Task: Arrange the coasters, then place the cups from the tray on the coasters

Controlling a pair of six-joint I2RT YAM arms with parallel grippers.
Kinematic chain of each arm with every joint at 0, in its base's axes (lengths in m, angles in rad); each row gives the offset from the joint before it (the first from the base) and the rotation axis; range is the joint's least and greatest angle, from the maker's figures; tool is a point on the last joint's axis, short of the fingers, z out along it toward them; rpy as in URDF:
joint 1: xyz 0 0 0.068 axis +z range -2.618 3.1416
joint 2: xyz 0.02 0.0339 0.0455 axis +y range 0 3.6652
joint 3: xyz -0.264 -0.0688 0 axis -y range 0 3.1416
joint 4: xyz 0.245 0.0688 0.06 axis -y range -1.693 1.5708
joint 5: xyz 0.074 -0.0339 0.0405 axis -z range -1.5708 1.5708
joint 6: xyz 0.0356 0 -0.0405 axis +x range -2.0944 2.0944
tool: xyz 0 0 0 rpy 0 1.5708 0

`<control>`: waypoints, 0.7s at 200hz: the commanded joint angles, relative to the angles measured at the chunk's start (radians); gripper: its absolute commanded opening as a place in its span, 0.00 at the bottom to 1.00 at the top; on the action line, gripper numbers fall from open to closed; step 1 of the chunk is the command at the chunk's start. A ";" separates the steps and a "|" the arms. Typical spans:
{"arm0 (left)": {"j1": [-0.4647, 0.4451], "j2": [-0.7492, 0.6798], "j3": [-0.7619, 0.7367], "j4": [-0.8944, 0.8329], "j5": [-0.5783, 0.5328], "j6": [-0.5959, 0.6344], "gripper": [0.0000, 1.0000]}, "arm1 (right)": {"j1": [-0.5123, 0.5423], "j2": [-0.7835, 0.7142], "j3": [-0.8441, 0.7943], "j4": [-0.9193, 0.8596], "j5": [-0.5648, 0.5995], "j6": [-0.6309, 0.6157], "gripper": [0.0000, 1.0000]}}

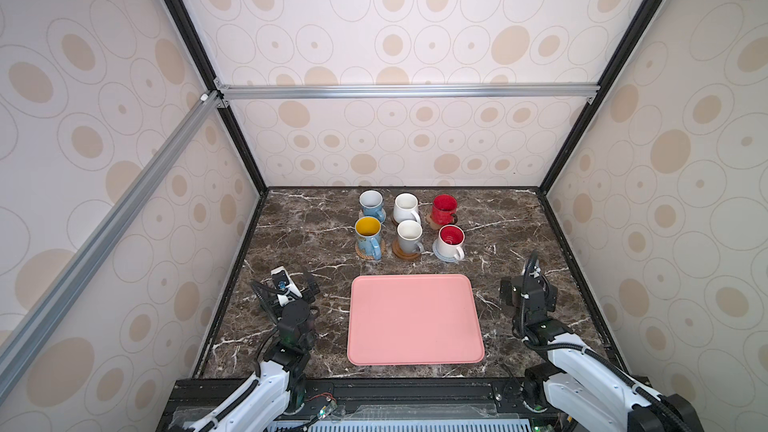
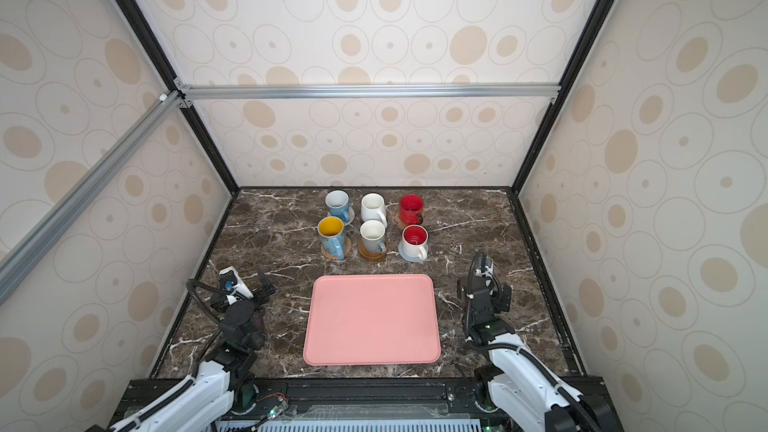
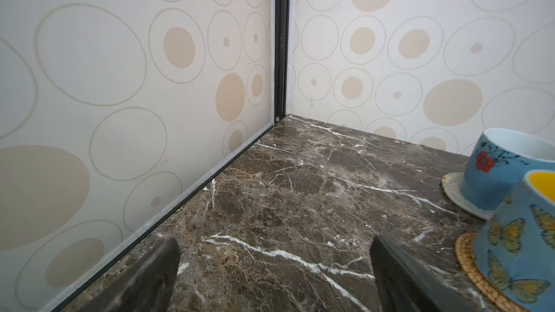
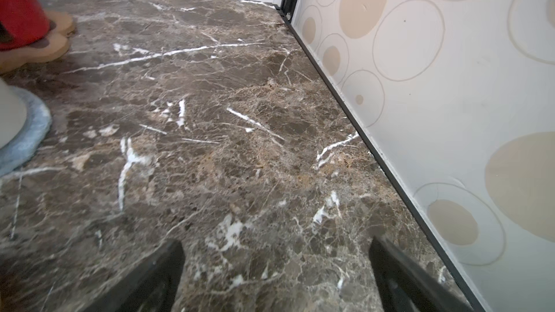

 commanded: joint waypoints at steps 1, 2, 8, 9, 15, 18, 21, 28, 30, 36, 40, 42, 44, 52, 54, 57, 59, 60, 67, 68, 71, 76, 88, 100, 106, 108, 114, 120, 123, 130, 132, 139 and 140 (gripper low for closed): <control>0.053 0.092 -0.010 0.140 0.129 0.059 1.00 | -0.056 0.082 0.039 0.124 -0.092 0.008 1.00; 0.057 0.098 -0.010 0.150 0.131 0.059 1.00 | -0.058 0.087 0.042 0.126 -0.095 0.009 1.00; 0.070 0.125 -0.012 0.195 0.146 0.048 1.00 | -0.074 0.119 0.057 0.130 -0.122 0.006 1.00; 0.073 0.131 -0.014 0.205 0.148 0.046 1.00 | -0.078 0.127 0.060 0.131 -0.126 0.006 1.00; 0.094 0.163 -0.021 0.268 0.164 0.035 1.00 | -0.091 0.161 0.082 0.127 -0.149 0.006 1.00; 0.105 0.178 -0.026 0.297 0.172 0.027 1.00 | -0.097 0.180 0.092 0.127 -0.158 0.006 1.00; 0.117 0.192 -0.029 0.325 0.185 0.018 1.00 | -0.100 0.199 0.104 0.127 -0.167 0.005 1.00; 0.157 0.230 -0.036 0.386 0.221 0.001 1.00 | -0.104 0.239 0.129 0.129 -0.178 -0.005 1.00; 0.167 0.241 -0.036 0.396 0.234 -0.003 1.00 | -0.104 0.250 0.136 0.131 -0.181 -0.008 1.00; 0.199 0.272 -0.031 0.426 0.267 -0.017 1.00 | -0.105 0.280 0.153 0.141 -0.195 -0.018 1.00; 0.219 0.290 -0.021 0.426 0.296 -0.026 1.00 | -0.106 0.299 0.164 0.151 -0.202 -0.025 1.00; 0.228 0.300 -0.015 0.423 0.309 -0.029 1.00 | -0.106 0.308 0.167 0.156 -0.206 -0.027 1.00; 0.237 0.308 -0.009 0.420 0.324 -0.031 1.00 | -0.106 0.317 0.171 0.166 -0.207 -0.030 1.00; 0.265 0.342 0.021 0.405 0.393 -0.027 1.00 | -0.108 0.348 0.181 0.205 -0.214 -0.039 1.00; 0.271 0.354 0.029 0.403 0.409 -0.025 1.00 | -0.109 0.357 0.184 0.213 -0.214 -0.040 1.00; 0.278 0.370 0.041 0.398 0.428 -0.021 1.00 | -0.110 0.367 0.188 0.224 -0.215 -0.040 1.00; 0.282 0.380 0.049 0.394 0.439 -0.017 1.00 | -0.111 0.375 0.190 0.233 -0.215 -0.042 1.00; 0.282 0.385 0.052 0.393 0.447 -0.015 1.00 | -0.112 0.379 0.191 0.237 -0.216 -0.043 1.00; 0.290 0.418 0.081 0.381 0.482 -0.003 1.00 | -0.115 0.404 0.201 0.262 -0.217 -0.043 1.00; 0.291 0.423 0.085 0.380 0.486 -0.001 1.00 | -0.116 0.408 0.202 0.265 -0.218 -0.042 1.00; 0.292 0.435 0.095 0.376 0.496 0.003 1.00 | -0.119 0.416 0.208 0.272 -0.220 -0.040 1.00; 0.294 0.456 0.112 0.366 0.504 0.007 1.00 | -0.124 0.432 0.215 0.285 -0.222 -0.040 1.00; 0.299 0.497 0.154 0.332 0.513 0.011 1.00 | -0.132 0.461 0.227 0.312 -0.230 -0.037 1.00; 0.301 0.529 0.192 0.297 0.529 0.012 1.00 | -0.143 0.479 0.228 0.351 -0.238 -0.028 1.00; 0.303 0.540 0.205 0.286 0.546 0.015 1.00 | -0.150 0.483 0.224 0.375 -0.245 -0.020 1.00; 0.305 0.544 0.209 0.283 0.553 0.017 1.00 | -0.153 0.484 0.224 0.380 -0.249 -0.017 1.00; 0.307 0.550 0.214 0.279 0.571 0.020 1.00 | -0.162 0.490 0.218 0.401 -0.261 -0.015 1.00; 0.311 0.552 0.217 0.278 0.584 0.022 1.00 | -0.168 0.504 0.199 0.438 -0.259 -0.005 1.00; 0.312 0.552 0.217 0.278 0.588 0.022 1.00 | -0.174 0.518 0.183 0.487 -0.259 0.002 1.00; 0.314 0.550 0.212 0.280 0.590 0.021 1.00 | -0.180 0.561 0.138 0.646 -0.259 -0.025 1.00; 0.315 0.547 0.211 0.282 0.589 0.019 1.00 | -0.179 0.567 0.134 0.668 -0.262 -0.031 1.00; 0.318 0.542 0.205 0.286 0.584 0.014 1.00 | -0.175 0.545 0.144 0.606 -0.295 -0.035 1.00; 0.318 0.541 0.205 0.287 0.583 0.014 1.00 | -0.175 0.539 0.147 0.594 -0.305 -0.032 1.00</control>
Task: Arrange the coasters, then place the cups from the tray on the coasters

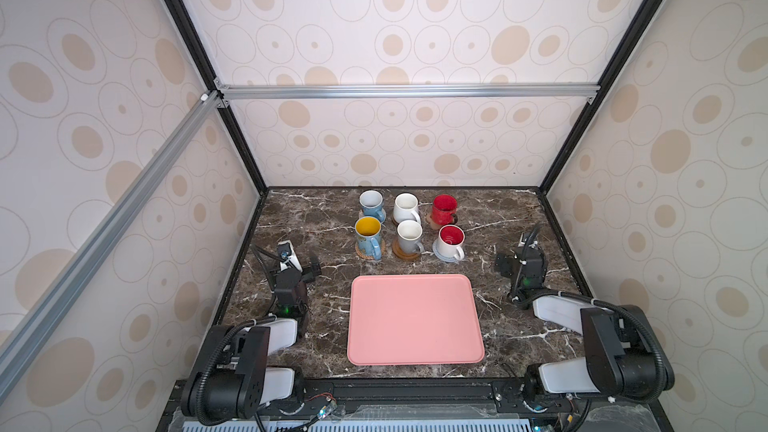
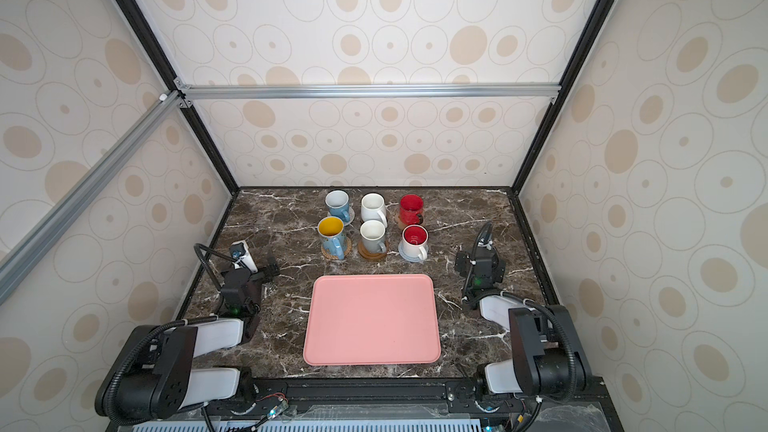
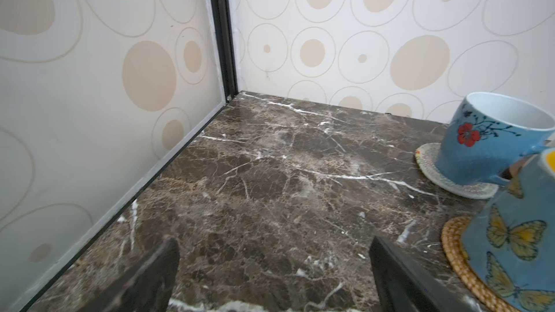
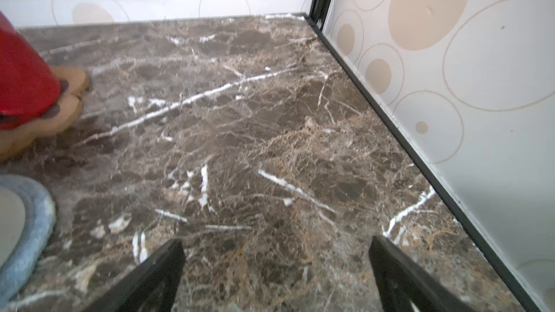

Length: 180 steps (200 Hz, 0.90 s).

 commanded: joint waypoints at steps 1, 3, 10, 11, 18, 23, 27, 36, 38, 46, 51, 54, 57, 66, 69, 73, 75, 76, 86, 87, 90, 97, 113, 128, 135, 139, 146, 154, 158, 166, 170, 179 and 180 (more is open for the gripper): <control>0.018 -0.005 0.009 -0.014 0.048 0.016 1.00 | -0.010 0.018 -0.035 0.137 -0.068 -0.008 1.00; 0.018 -0.007 0.008 -0.013 0.046 0.013 1.00 | -0.011 0.012 -0.029 0.111 -0.074 -0.003 1.00; 0.022 -0.011 0.003 -0.009 0.041 0.010 1.00 | -0.012 0.024 -0.032 0.136 -0.075 -0.013 1.00; 0.022 -0.012 0.002 -0.009 0.041 0.009 1.00 | -0.013 0.028 -0.035 0.146 -0.072 -0.016 1.00; 0.025 -0.016 -0.002 -0.005 0.040 0.006 1.00 | -0.012 0.050 -0.045 0.205 -0.075 -0.027 1.00; 0.027 -0.017 -0.005 -0.004 0.042 0.004 1.00 | -0.012 0.048 -0.042 0.197 -0.090 -0.031 1.00; 0.029 -0.017 -0.006 -0.003 0.044 0.003 1.00 | -0.013 0.041 -0.037 0.171 -0.108 -0.032 1.00; 0.030 -0.017 -0.007 -0.002 0.048 0.003 1.00 | -0.013 0.046 -0.028 0.139 -0.148 -0.038 1.00; 0.030 -0.017 -0.007 -0.002 0.049 0.004 1.00 | -0.013 0.055 -0.033 0.161 -0.150 -0.043 1.00; 0.031 -0.018 -0.007 -0.002 0.050 0.003 1.00 | -0.011 0.114 -0.060 0.283 -0.177 -0.068 1.00; 0.031 -0.018 -0.006 -0.001 0.051 0.003 1.00 | -0.012 0.144 -0.071 0.359 -0.179 -0.079 1.00; 0.030 -0.018 -0.007 -0.001 0.051 0.003 1.00 | -0.011 0.143 -0.070 0.358 -0.178 -0.078 1.00; 0.031 -0.018 -0.007 0.000 0.051 0.004 1.00 | -0.010 0.128 -0.063 0.325 -0.178 -0.073 1.00; 0.031 -0.018 -0.008 0.003 0.053 0.005 1.00 | -0.011 0.083 -0.034 0.177 -0.180 -0.053 1.00; 0.031 -0.020 -0.009 0.003 0.052 0.006 1.00 | -0.011 0.089 -0.036 0.189 -0.181 -0.058 1.00; 0.031 -0.020 -0.010 0.004 0.053 0.006 1.00 | -0.011 0.110 -0.046 0.246 -0.177 -0.067 1.00; 0.031 -0.021 -0.011 0.004 0.052 0.005 1.00 | -0.010 0.118 -0.053 0.279 -0.178 -0.071 1.00; 0.030 -0.021 -0.011 0.004 0.052 0.004 1.00 | -0.009 0.124 -0.056 0.293 -0.178 -0.072 1.00; 0.031 -0.023 -0.012 0.006 0.050 0.003 1.00 | -0.009 0.124 -0.059 0.304 -0.179 -0.073 1.00; 0.031 -0.023 -0.012 0.006 0.050 0.003 1.00 | -0.009 0.121 -0.057 0.293 -0.180 -0.072 1.00; 0.032 -0.023 -0.012 0.007 0.050 0.003 1.00 | -0.010 0.109 -0.049 0.264 -0.179 -0.070 1.00; 0.032 -0.026 -0.016 0.010 0.048 0.004 1.00 | -0.009 0.091 -0.035 0.195 -0.184 -0.063 1.00; 0.031 -0.032 -0.025 0.020 0.051 0.005 1.00 | -0.010 0.119 -0.055 0.285 -0.183 -0.073 1.00; 0.033 -0.037 -0.031 0.026 0.053 0.005 1.00 | -0.010 0.106 -0.046 0.248 -0.184 -0.071 1.00; 0.033 -0.040 -0.034 0.031 0.058 0.006 1.00 | -0.010 0.097 -0.038 0.212 -0.188 -0.067 1.00; 0.033 -0.041 -0.036 0.033 0.062 0.008 1.00 | -0.009 0.097 -0.038 0.212 -0.188 -0.067 1.00; 0.032 -0.042 -0.039 0.041 0.082 0.015 1.00 | -0.009 0.105 -0.042 0.237 -0.186 -0.070 1.00; 0.032 -0.044 -0.042 0.047 0.109 0.026 1.00 | -0.010 0.109 -0.046 0.252 -0.186 -0.072 1.00; 0.031 -0.045 -0.044 0.051 0.122 0.029 1.00 | -0.010 0.109 -0.047 0.250 -0.186 -0.072 1.00; 0.032 -0.047 -0.047 0.055 0.137 0.035 1.00 | -0.010 0.104 -0.043 0.233 -0.187 -0.070 1.00; 0.030 -0.049 -0.048 0.060 0.141 0.038 1.00 | -0.010 0.100 -0.041 0.223 -0.188 -0.069 1.00; 0.031 -0.048 -0.054 0.077 0.149 0.059 1.00 | -0.010 0.099 -0.038 0.219 -0.189 -0.068 1.00; 0.031 -0.048 -0.055 0.077 0.149 0.061 1.00 | -0.010 0.100 -0.038 0.219 -0.188 -0.068 1.00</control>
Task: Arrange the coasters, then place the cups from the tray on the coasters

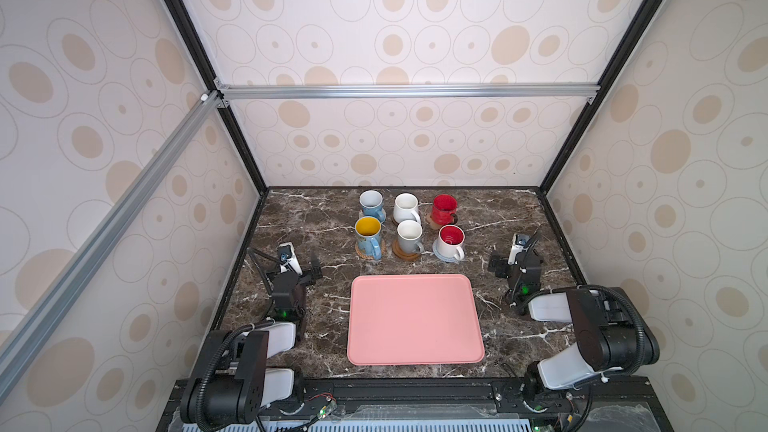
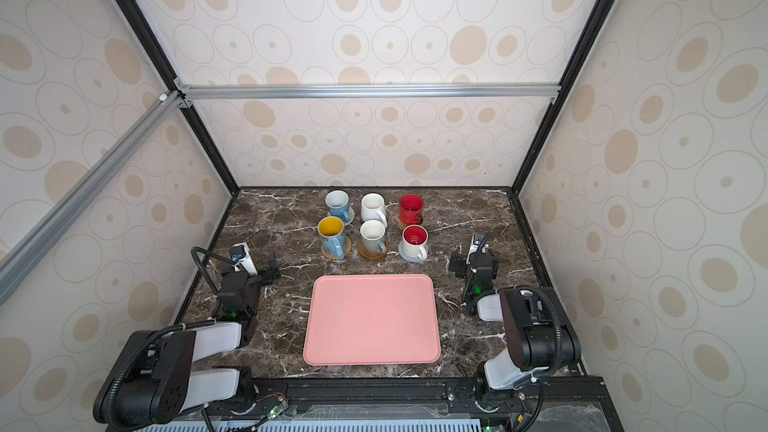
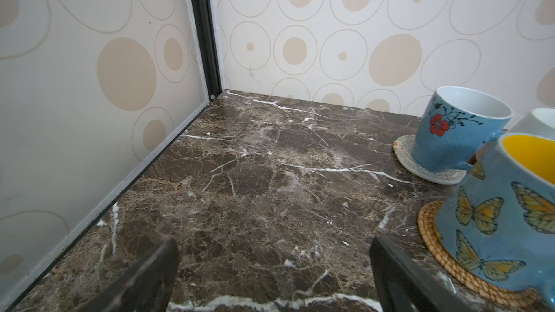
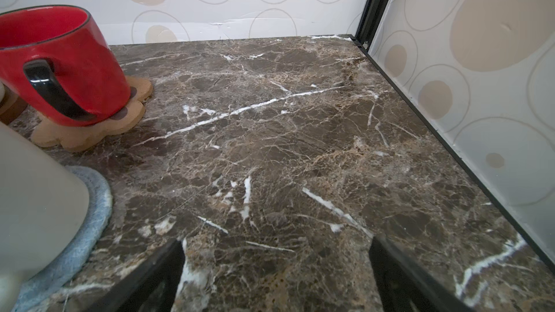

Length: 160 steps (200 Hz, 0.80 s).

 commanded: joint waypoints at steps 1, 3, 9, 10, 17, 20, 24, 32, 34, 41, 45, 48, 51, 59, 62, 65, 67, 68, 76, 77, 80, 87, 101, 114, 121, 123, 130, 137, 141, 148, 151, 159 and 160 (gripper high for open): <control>0.008 -0.018 -0.014 0.063 0.052 0.059 1.00 | -0.001 -0.011 0.009 -0.002 -0.009 -0.014 1.00; 0.007 -0.016 -0.016 0.069 0.051 0.061 1.00 | -0.001 -0.010 0.007 0.001 -0.010 -0.015 1.00; 0.007 -0.014 -0.018 0.078 0.047 0.075 1.00 | 0.000 -0.008 0.007 0.006 -0.008 -0.016 1.00; 0.007 -0.013 -0.018 0.080 0.045 0.076 1.00 | -0.001 -0.008 0.007 0.006 -0.008 -0.016 1.00; 0.007 -0.009 -0.015 0.083 0.031 0.080 1.00 | -0.001 -0.008 0.008 0.003 -0.008 -0.016 1.00; 0.007 -0.004 -0.014 0.085 0.028 0.080 1.00 | -0.001 -0.010 0.009 0.000 -0.009 -0.015 1.00; 0.007 0.000 -0.011 0.087 0.027 0.086 1.00 | -0.001 -0.011 0.009 -0.002 -0.010 -0.014 1.00; 0.007 0.014 -0.007 0.104 0.035 0.105 1.00 | -0.001 -0.011 0.009 -0.003 -0.010 -0.015 1.00; 0.008 0.018 -0.007 0.111 0.037 0.110 1.00 | -0.001 -0.010 0.009 -0.002 -0.009 -0.016 1.00; 0.007 0.037 -0.008 0.147 0.044 0.130 1.00 | 0.000 -0.010 0.010 -0.001 -0.009 -0.016 1.00; 0.007 0.049 -0.010 0.175 0.044 0.138 1.00 | 0.000 -0.010 0.010 -0.002 -0.009 -0.015 1.00; 0.007 0.060 -0.014 0.199 0.040 0.142 1.00 | -0.001 -0.010 0.010 -0.003 -0.009 -0.016 1.00; 0.007 0.070 -0.016 0.222 0.033 0.143 1.00 | -0.001 -0.010 0.009 -0.003 -0.010 -0.016 1.00; 0.012 0.092 -0.007 0.244 0.004 0.110 1.00 | 0.000 -0.010 0.010 -0.003 -0.009 -0.016 1.00; 0.013 0.099 -0.006 0.238 -0.001 0.095 1.00 | -0.001 -0.010 0.010 -0.003 -0.010 -0.015 1.00; 0.016 0.113 -0.009 0.260 -0.003 0.089 1.00 | -0.001 -0.010 0.010 -0.003 -0.010 -0.015 1.00; 0.016 0.128 -0.015 0.283 -0.004 0.086 1.00 | 0.000 -0.011 0.010 -0.003 -0.010 -0.016 1.00; 0.016 0.136 -0.019 0.289 -0.005 0.084 1.00 | -0.001 -0.011 0.010 -0.003 -0.010 -0.015 1.00; 0.017 0.219 -0.058 0.450 -0.007 0.078 1.00 | -0.001 -0.010 0.010 -0.003 -0.009 -0.016 1.00; 0.017 0.232 -0.062 0.471 -0.008 0.078 1.00 | -0.001 -0.010 0.010 -0.003 -0.009 -0.015 1.00; 0.016 0.270 -0.076 0.521 -0.011 0.076 1.00 | -0.001 -0.010 0.010 -0.003 -0.009 -0.016 1.00; 0.017 0.343 -0.097 0.687 -0.027 0.086 1.00 | 0.000 -0.010 0.010 -0.003 -0.009 -0.015 1.00; 0.016 0.257 -0.059 0.478 -0.011 0.074 1.00 | -0.001 -0.010 0.012 -0.004 -0.009 -0.015 1.00; 0.017 0.309 -0.014 0.487 0.028 0.099 1.00 | -0.001 -0.008 0.014 -0.011 -0.013 -0.017 1.00; 0.017 0.283 0.033 0.362 0.055 0.103 1.00 | 0.000 -0.008 0.016 -0.014 -0.013 -0.017 1.00; 0.017 0.280 0.047 0.319 0.059 0.106 1.00 | -0.001 -0.009 0.016 -0.015 -0.013 -0.017 1.00; 0.013 0.298 0.063 0.311 0.071 0.124 1.00 | 0.000 -0.009 0.015 -0.015 -0.012 -0.017 1.00; 0.011 0.302 0.058 0.334 0.074 0.126 1.00 | 0.000 -0.008 0.016 -0.015 -0.013 -0.017 1.00; 0.012 0.291 0.060 0.307 0.075 0.122 1.00 | -0.001 -0.009 0.017 -0.015 -0.013 -0.017 1.00; 0.011 0.294 0.058 0.314 0.078 0.122 1.00 | 0.000 -0.008 0.018 -0.015 -0.012 -0.017 1.00; 0.011 0.301 0.055 0.331 0.078 0.124 1.00 | -0.001 -0.008 0.017 -0.015 -0.012 -0.017 1.00; 0.011 0.297 0.059 0.317 0.077 0.122 1.00 | -0.001 -0.008 0.016 -0.015 -0.012 -0.017 1.00; 0.011 0.295 0.060 0.313 0.077 0.122 1.00 | -0.001 -0.009 0.016 -0.015 -0.013 -0.017 1.00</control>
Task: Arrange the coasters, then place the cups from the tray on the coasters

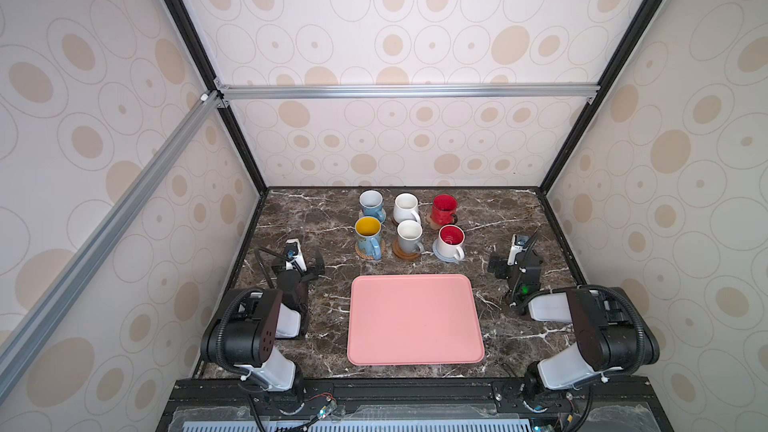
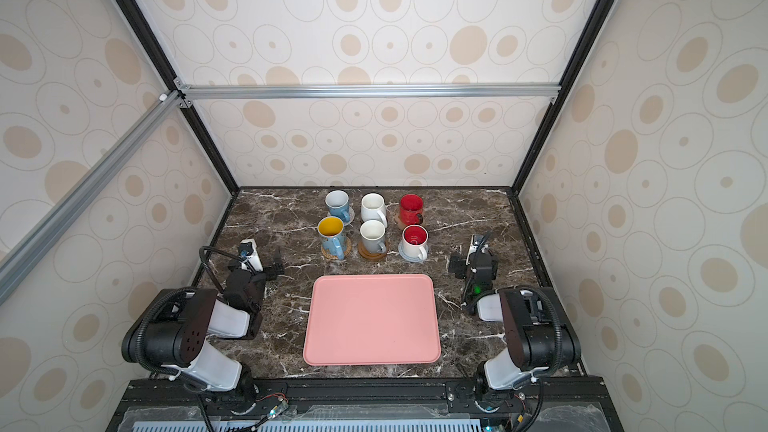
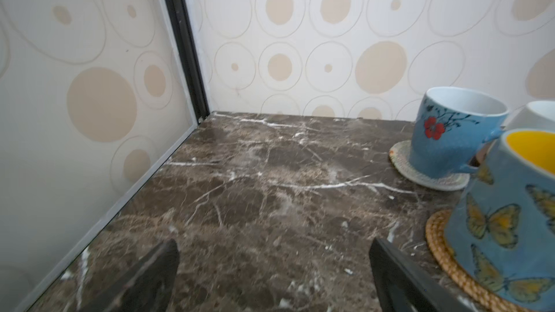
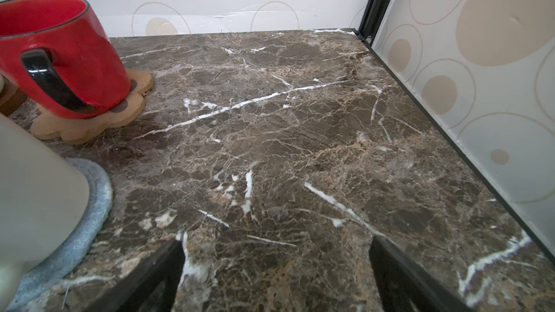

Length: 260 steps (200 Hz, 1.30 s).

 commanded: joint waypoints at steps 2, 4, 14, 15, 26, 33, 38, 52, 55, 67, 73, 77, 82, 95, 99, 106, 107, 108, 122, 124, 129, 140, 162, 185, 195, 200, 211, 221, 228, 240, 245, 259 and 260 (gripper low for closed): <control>0.002 -0.004 0.011 -0.038 0.027 0.032 1.00 | -0.002 -0.009 0.016 0.002 -0.004 -0.017 1.00; 0.002 -0.004 0.011 -0.038 0.028 0.032 1.00 | -0.001 -0.009 0.016 0.001 -0.004 -0.016 1.00; 0.002 0.006 0.008 -0.015 0.028 0.035 1.00 | -0.001 -0.008 0.018 -0.001 -0.006 -0.017 1.00; 0.002 0.005 0.009 -0.016 0.028 0.034 1.00 | -0.001 -0.007 0.019 -0.001 -0.007 -0.018 1.00; 0.002 0.001 0.010 -0.028 0.028 0.033 1.00 | -0.001 -0.007 0.026 -0.016 -0.019 -0.023 1.00; 0.002 0.005 0.011 -0.020 0.028 0.034 1.00 | -0.001 -0.006 0.033 -0.025 -0.041 -0.031 1.00; 0.002 0.001 0.012 -0.031 0.028 0.032 1.00 | 0.000 -0.003 0.037 -0.031 -0.057 -0.040 1.00; 0.002 0.004 0.011 -0.026 0.027 0.033 1.00 | -0.001 0.000 0.048 -0.047 -0.087 -0.052 1.00; 0.002 0.002 0.012 -0.028 0.028 0.034 1.00 | -0.001 -0.001 0.047 -0.047 -0.088 -0.052 1.00; 0.002 0.004 0.010 -0.023 0.026 0.035 1.00 | -0.001 -0.001 0.047 -0.045 -0.087 -0.052 1.00; 0.002 0.002 0.010 -0.023 0.026 0.035 1.00 | -0.001 -0.001 0.047 -0.044 -0.087 -0.052 1.00; 0.002 0.002 0.011 -0.022 0.026 0.035 1.00 | 0.000 -0.001 0.047 -0.044 -0.088 -0.051 1.00; 0.002 0.002 0.010 -0.020 0.025 0.035 1.00 | -0.001 -0.001 0.047 -0.044 -0.088 -0.051 1.00; 0.002 0.001 0.008 -0.018 0.025 0.035 1.00 | -0.001 -0.001 0.046 -0.044 -0.088 -0.052 1.00; 0.002 0.000 0.007 -0.018 0.025 0.035 1.00 | 0.000 -0.001 0.045 -0.043 -0.087 -0.052 1.00; 0.002 -0.001 0.006 -0.017 0.025 0.036 1.00 | -0.001 -0.003 0.045 -0.044 -0.087 -0.053 1.00; 0.002 -0.001 0.005 -0.017 0.025 0.036 1.00 | -0.001 -0.003 0.045 -0.044 -0.087 -0.052 1.00; 0.001 -0.001 0.005 -0.016 0.025 0.036 1.00 | -0.001 -0.003 0.044 -0.044 -0.087 -0.052 1.00; 0.002 -0.003 0.002 -0.012 0.025 0.036 1.00 | -0.001 -0.003 0.045 -0.044 -0.088 -0.052 1.00; 0.002 -0.003 0.002 -0.011 0.025 0.036 1.00 | -0.001 -0.003 0.045 -0.044 -0.087 -0.052 1.00; 0.002 -0.003 0.001 -0.011 0.025 0.036 1.00 | -0.001 -0.003 0.045 -0.044 -0.087 -0.052 1.00; 0.002 -0.003 0.001 -0.009 0.026 0.036 1.00 | 0.000 -0.004 0.043 -0.045 -0.087 -0.053 1.00; 0.002 -0.003 0.001 -0.009 0.025 0.036 1.00 | -0.001 -0.004 0.042 -0.044 -0.087 -0.053 1.00; 0.002 -0.003 0.001 -0.009 0.026 0.036 1.00 | -0.001 -0.004 0.043 -0.044 -0.088 -0.053 1.00; 0.001 -0.003 0.001 -0.009 0.026 0.036 1.00 | -0.001 -0.006 0.042 -0.043 -0.088 -0.054 1.00; 0.002 -0.003 0.001 -0.009 0.026 0.036 1.00 | -0.001 -0.005 0.043 -0.044 -0.088 -0.054 1.00; 0.002 -0.003 0.001 -0.009 0.026 0.036 1.00 | 0.000 -0.006 0.043 -0.044 -0.089 -0.054 1.00; 0.002 -0.003 0.001 -0.009 0.026 0.036 1.00 | 0.000 -0.005 0.043 -0.044 -0.087 -0.053 1.00; 0.002 -0.003 0.001 -0.009 0.025 0.036 1.00 | -0.001 -0.007 0.043 -0.043 -0.088 -0.054 1.00; 0.002 -0.003 0.002 -0.010 0.026 0.036 1.00 | -0.001 -0.006 0.042 -0.044 -0.087 -0.053 1.00; 0.002 -0.003 0.002 -0.010 0.026 0.036 1.00 | 0.000 -0.006 0.042 -0.044 -0.087 -0.054 1.00; 0.002 -0.003 0.002 -0.010 0.026 0.036 1.00 | -0.002 -0.007 0.042 -0.043 -0.087 -0.054 1.00; 0.002 -0.003 0.002 -0.010 0.026 0.036 1.00 | -0.002 -0.006 0.042 -0.044 -0.087 -0.053 1.00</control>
